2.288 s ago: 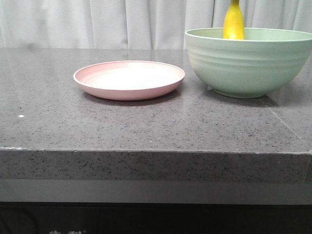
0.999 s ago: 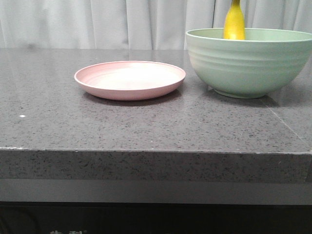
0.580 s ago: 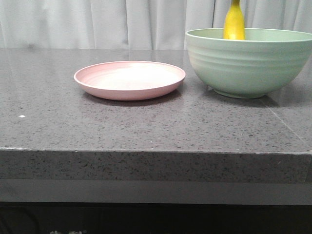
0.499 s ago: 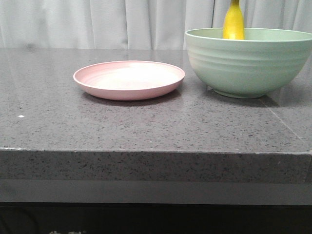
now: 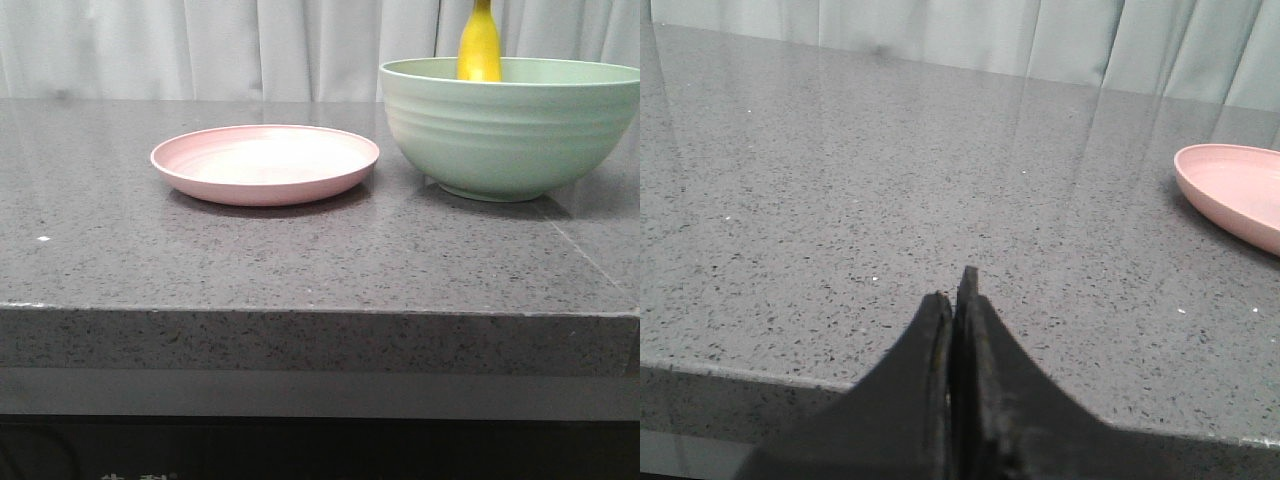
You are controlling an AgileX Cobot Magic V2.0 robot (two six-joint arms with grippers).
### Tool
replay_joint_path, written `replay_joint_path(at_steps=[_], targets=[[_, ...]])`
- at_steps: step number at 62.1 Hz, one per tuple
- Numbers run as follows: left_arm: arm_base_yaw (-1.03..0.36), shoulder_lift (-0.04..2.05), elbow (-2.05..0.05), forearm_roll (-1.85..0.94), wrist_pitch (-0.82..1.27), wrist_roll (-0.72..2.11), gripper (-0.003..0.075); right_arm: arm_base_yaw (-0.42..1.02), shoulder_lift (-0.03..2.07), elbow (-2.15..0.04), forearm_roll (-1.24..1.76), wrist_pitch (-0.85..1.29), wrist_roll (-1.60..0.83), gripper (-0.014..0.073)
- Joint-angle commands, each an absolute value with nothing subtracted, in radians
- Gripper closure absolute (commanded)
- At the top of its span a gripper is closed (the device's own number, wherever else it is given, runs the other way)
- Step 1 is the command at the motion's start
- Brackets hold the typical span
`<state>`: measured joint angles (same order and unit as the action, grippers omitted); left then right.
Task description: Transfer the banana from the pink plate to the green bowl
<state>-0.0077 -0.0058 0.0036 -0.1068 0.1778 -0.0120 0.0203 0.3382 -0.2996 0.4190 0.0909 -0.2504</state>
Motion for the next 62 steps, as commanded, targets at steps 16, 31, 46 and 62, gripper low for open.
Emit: replay_joint_path(at_steps=[16,31,46,62], targets=[[-0.005,-0.029,0.008,-0.116,0.102,-0.012,0.0738,0.068,0.346,-0.328,0.424,0.007,-0.26,0.0653],[-0.005,-0.029,0.008,-0.116,0.102,-0.012,0.0738,0.1,0.344,-0.286,0.375,-0.016,-0.258,0.0653],[-0.005,-0.029,0.008,-0.116,0.102,-0.012,0.0738,0.023,0.222,-0.085,0.313,-0.018,-0.163,0.0653],[-0.005,-0.029,0.008,-0.116,0.102,-0.012,0.0738,-0.05,-0.034,0.023,0.281,0.105,-0.146,0.0653]])
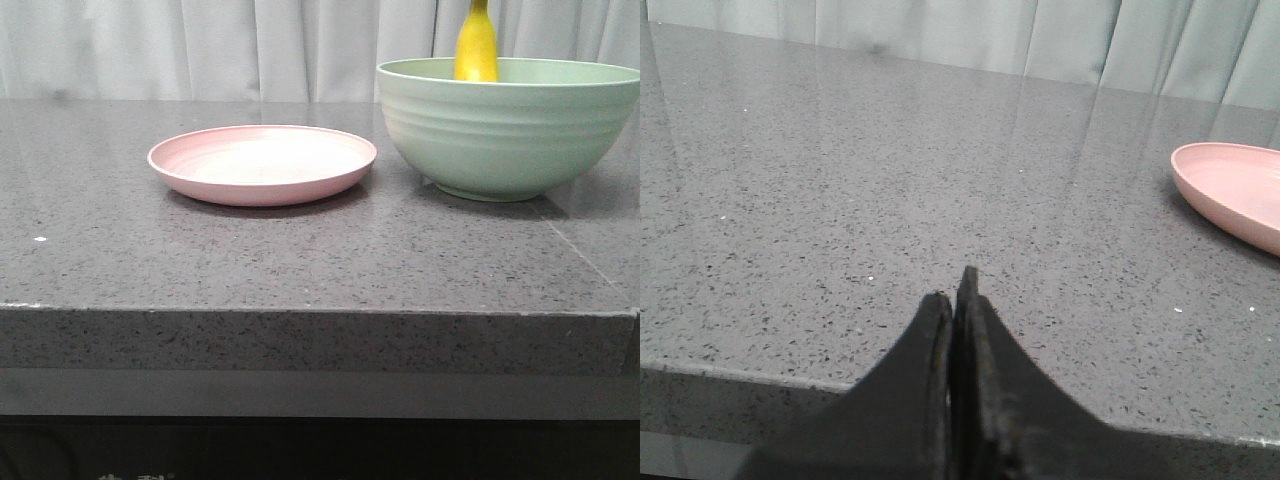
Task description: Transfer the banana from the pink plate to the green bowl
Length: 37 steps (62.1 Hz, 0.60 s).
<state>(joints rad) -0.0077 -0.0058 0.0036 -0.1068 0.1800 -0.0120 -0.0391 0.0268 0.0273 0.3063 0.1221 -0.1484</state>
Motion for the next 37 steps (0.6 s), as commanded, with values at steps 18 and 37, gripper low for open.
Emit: replay_joint_path(at_steps=[18,37], targets=[[-0.005,-0.027,0.008,-0.116,0.102,-0.012,0.0738,-0.051,-0.033,0.023,0.262,0.154,-0.14,0.0653],[-0.005,-0.027,0.008,-0.116,0.102,-0.012,0.0738,-0.051,-0.033,0.023,0.262,0.154,-0.14,0.0653]])
